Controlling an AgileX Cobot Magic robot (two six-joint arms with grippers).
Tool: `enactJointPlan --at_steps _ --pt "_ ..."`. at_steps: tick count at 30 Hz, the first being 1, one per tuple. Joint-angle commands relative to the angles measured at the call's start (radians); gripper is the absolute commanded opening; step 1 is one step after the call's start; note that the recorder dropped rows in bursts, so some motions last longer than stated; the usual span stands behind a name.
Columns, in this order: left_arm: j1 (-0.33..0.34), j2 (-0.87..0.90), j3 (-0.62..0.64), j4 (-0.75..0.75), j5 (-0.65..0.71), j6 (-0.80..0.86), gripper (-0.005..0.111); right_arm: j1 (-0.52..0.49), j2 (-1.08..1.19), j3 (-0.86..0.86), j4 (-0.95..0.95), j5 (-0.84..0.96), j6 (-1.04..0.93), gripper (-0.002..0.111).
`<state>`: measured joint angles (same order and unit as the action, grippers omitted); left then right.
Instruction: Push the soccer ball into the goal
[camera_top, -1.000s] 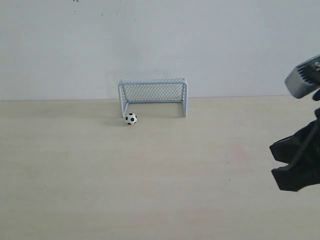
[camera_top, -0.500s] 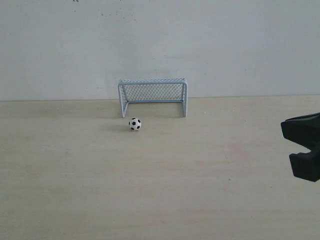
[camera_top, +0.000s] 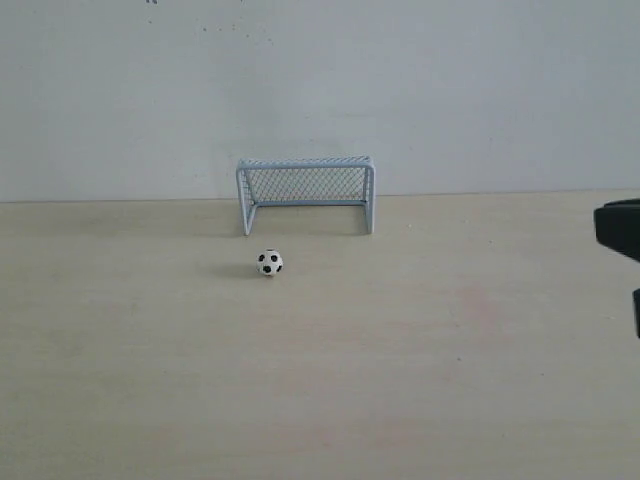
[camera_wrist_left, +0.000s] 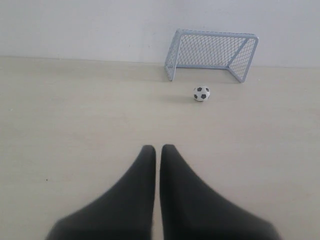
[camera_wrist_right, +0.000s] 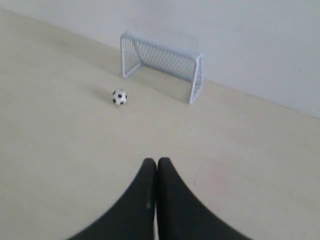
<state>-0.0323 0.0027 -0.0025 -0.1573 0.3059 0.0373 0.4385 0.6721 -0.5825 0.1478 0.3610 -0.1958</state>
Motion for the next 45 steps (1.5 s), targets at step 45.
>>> enactJointPlan --at_steps 45 --pt "0.002 -0.003 0.003 -0.010 -0.003 -0.008 0.004 -0.406 -0.672 0.583 0.002 -0.023 0.163 0.000"
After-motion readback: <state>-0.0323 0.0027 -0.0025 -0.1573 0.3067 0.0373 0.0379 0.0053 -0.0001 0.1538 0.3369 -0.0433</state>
